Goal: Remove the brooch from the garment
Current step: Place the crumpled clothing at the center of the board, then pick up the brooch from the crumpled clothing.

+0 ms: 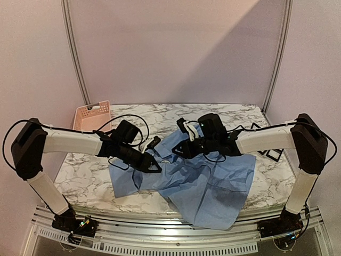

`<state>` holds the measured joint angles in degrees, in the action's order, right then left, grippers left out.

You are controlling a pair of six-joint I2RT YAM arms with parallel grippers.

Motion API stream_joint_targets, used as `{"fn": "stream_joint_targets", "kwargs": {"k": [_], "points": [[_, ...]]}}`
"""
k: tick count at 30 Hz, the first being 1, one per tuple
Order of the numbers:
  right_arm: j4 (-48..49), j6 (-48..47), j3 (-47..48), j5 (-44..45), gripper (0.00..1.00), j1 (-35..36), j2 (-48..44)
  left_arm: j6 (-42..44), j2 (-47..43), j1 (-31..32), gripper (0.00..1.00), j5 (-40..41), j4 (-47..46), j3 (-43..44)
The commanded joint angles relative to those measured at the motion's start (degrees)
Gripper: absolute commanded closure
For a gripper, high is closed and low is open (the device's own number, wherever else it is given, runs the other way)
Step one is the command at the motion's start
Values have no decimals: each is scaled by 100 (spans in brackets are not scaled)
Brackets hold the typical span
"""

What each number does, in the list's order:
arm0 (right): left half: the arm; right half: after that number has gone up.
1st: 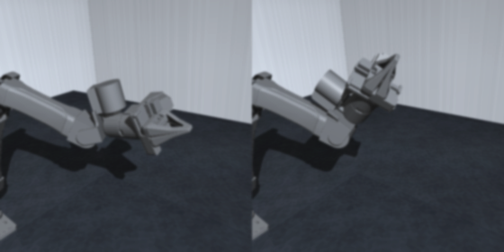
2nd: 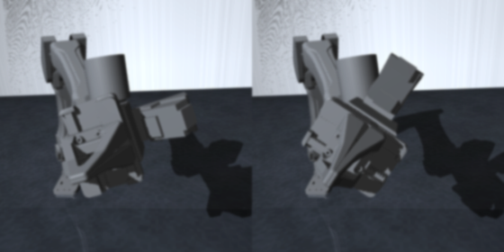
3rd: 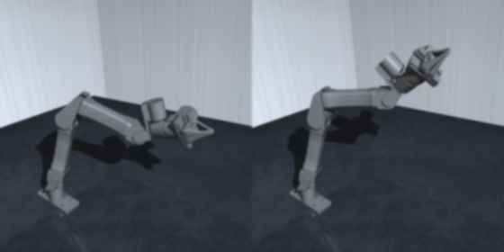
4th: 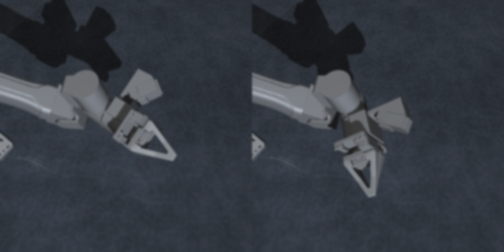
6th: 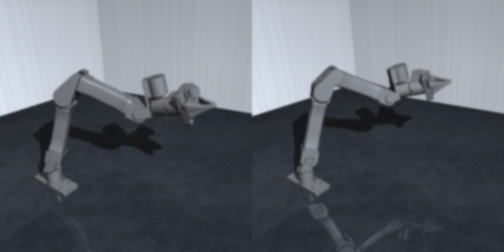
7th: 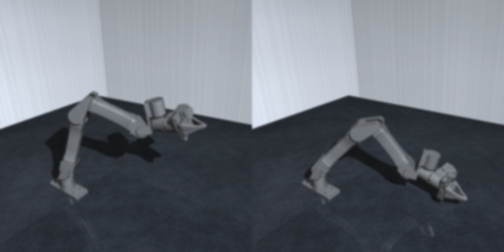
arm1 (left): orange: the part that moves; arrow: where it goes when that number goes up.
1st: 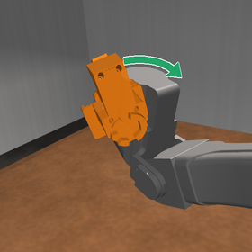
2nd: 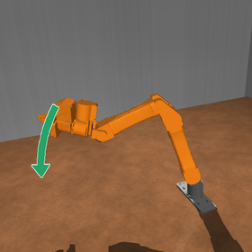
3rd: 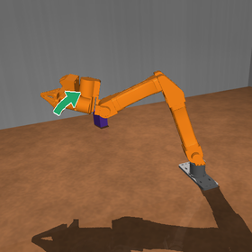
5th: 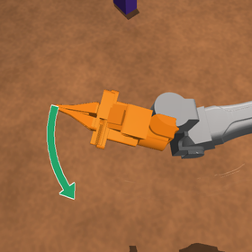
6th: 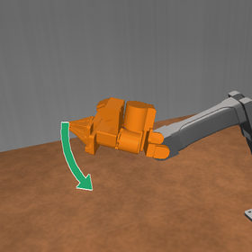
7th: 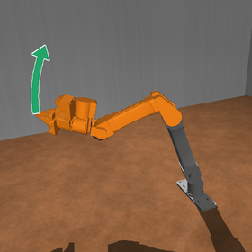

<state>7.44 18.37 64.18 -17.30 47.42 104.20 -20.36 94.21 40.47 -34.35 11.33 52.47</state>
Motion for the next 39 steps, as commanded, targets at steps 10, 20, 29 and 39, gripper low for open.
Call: {"fn": "stream_joint_targets", "kwargs": {"k": [10,20,29,39], "points": [[-2172,263,1039,1224,64,422,-119,-1051,-1636,148,31,979,-265,-752],[-3120,-20,2246,1453,59,544,633,-1845,-1810,105,48,1268,-797,-1257],[-3364,-318,2852,1330,65,662,1164,-1864,-1763,343,81,884,-1037,-1546],[-3728,-602,3091,1325,67,919,1459,-1573,-1431,743,90,825,-662,-1486]]}}
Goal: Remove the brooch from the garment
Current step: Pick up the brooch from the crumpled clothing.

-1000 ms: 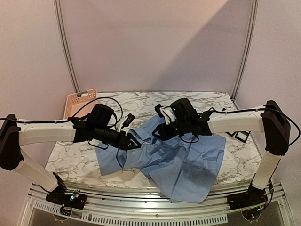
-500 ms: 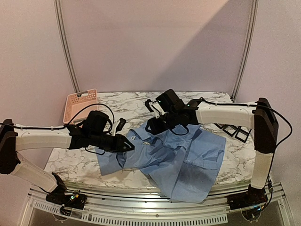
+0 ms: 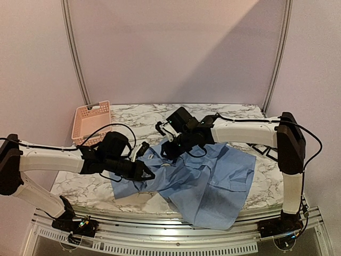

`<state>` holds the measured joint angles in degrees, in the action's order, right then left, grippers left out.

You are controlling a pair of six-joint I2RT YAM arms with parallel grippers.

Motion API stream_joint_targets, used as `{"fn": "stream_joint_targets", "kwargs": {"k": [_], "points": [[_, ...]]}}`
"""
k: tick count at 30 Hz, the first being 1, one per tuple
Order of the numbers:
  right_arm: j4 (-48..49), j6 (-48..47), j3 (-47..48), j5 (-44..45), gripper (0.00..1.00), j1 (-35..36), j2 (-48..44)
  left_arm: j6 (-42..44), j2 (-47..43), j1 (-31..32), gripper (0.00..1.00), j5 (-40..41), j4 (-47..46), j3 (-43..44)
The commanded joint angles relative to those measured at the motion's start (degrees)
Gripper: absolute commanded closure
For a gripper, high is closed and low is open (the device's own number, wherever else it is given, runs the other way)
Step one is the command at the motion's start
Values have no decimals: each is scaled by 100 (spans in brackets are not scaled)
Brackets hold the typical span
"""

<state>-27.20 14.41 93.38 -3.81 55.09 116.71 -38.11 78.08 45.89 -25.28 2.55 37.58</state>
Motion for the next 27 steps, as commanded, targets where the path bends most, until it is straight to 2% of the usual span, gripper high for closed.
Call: {"fn": "stream_joint_targets", "kwargs": {"k": [1,17,27], "points": [[-275,-244,167,-30,67,173,212,210,201,223,90,-75,216,3],[-164,-333,20,-484,64,354,269,224,387,296,92,-65,185,-37],[-169,-400,-48,-401,64,397,376,177,387,296,91,-36,129,-37]]}}
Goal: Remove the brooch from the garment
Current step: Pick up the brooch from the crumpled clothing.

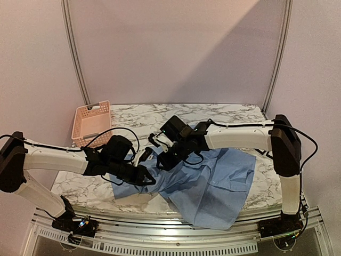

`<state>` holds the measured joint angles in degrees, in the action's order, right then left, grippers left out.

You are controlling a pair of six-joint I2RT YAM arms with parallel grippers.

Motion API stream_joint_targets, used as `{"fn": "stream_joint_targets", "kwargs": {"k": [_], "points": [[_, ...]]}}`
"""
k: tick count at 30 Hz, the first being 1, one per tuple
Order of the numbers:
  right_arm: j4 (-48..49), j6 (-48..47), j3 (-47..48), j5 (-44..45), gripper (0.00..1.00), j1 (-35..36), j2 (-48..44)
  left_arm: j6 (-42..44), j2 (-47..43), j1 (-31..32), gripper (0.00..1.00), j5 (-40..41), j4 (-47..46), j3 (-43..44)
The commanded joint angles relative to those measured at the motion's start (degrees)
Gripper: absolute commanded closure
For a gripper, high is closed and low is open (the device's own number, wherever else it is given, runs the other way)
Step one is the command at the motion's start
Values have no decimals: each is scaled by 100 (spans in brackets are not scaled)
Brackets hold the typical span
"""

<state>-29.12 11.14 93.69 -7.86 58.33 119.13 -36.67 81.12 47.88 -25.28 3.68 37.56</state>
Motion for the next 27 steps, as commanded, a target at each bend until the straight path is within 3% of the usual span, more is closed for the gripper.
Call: {"fn": "stream_joint_targets", "kwargs": {"k": [1,16,23,27], "points": [[21,-69,-105,29,64,86,135,26,85,98,91,-36,5,-38],[151,-37,-404,425,70,131,11,-64,-26,98,90,32,-36,-99],[449,67,-622,586,88,131,-169,-84,-85,91,89,76,-56,-98],[820,286,-877,672,100,127,-379,-117,-201,90,78,248,-34,-95]]}}
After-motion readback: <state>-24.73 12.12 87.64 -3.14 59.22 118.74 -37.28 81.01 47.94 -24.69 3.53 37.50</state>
